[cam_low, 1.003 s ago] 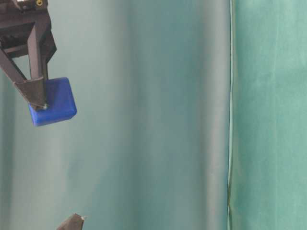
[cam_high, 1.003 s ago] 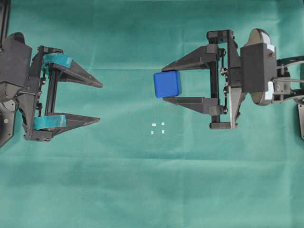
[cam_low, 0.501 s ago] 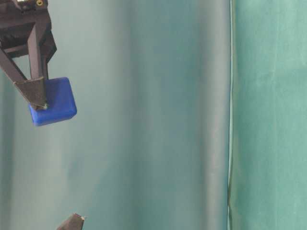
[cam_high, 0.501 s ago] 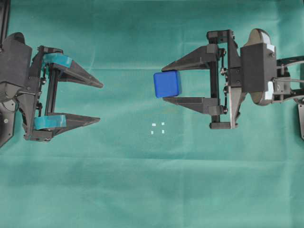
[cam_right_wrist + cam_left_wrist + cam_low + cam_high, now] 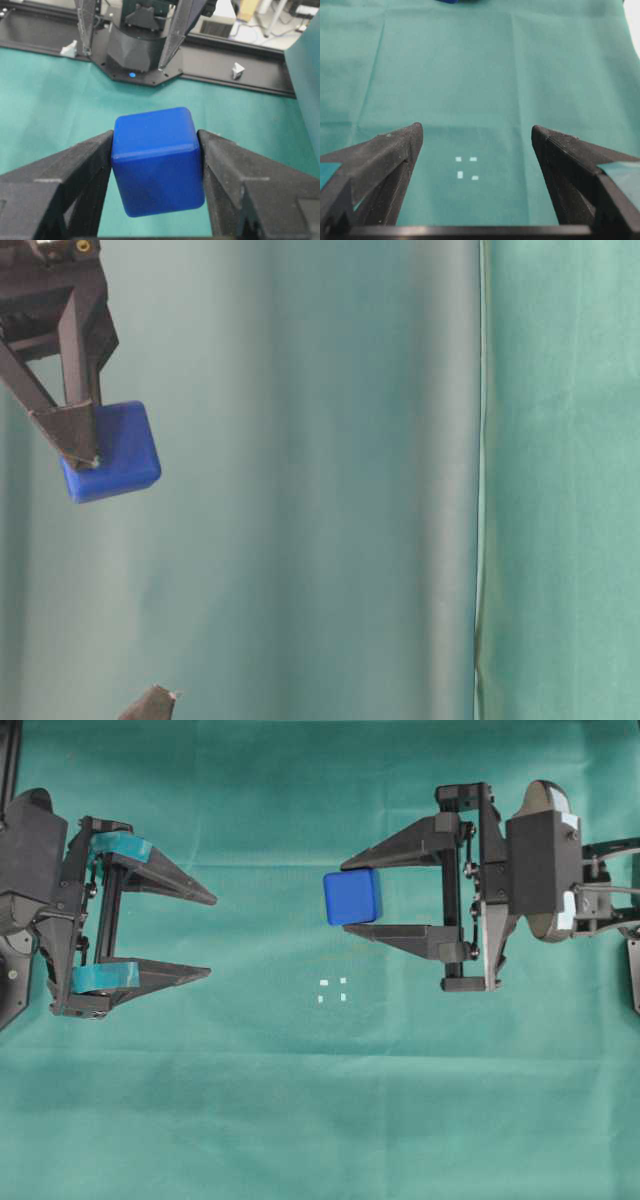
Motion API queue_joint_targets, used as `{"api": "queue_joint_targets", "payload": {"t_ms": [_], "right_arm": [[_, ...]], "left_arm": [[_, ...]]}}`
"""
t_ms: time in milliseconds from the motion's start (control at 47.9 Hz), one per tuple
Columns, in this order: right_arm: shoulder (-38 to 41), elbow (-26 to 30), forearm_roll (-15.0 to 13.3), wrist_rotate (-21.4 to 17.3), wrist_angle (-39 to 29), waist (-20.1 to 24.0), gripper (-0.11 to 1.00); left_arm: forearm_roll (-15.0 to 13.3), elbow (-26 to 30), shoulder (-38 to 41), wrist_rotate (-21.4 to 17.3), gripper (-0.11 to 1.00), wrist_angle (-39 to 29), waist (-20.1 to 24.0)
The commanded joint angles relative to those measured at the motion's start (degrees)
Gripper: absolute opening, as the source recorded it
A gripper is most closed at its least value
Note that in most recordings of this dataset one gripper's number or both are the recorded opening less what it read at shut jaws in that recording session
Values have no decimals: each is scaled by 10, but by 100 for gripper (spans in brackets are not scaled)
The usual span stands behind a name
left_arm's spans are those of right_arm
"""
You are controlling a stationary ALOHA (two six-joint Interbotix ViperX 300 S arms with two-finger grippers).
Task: Handover the blue block to the right arm after grasping it with the left arm, then place it in the designated position.
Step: 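Carry the cube right and rotate the right gripper upright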
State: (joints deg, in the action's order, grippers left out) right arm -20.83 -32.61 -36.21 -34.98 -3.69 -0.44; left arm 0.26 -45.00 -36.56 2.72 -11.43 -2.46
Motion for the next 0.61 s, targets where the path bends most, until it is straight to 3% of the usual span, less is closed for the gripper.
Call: {"api": "queue_joint_targets", "payload": {"t_ms": [0,230,585], "right_arm": [[-10,15,1,-3,-7,2,56],[-10,15,2,-5,-42,16,56],[-10,15,18,-8,-151,39,56]], "left_arm": [[0,8,-3,0,100,4,-3],[0,8,-3,0,100,4,-3],[0,9,-3,1,100,4,-3]]}}
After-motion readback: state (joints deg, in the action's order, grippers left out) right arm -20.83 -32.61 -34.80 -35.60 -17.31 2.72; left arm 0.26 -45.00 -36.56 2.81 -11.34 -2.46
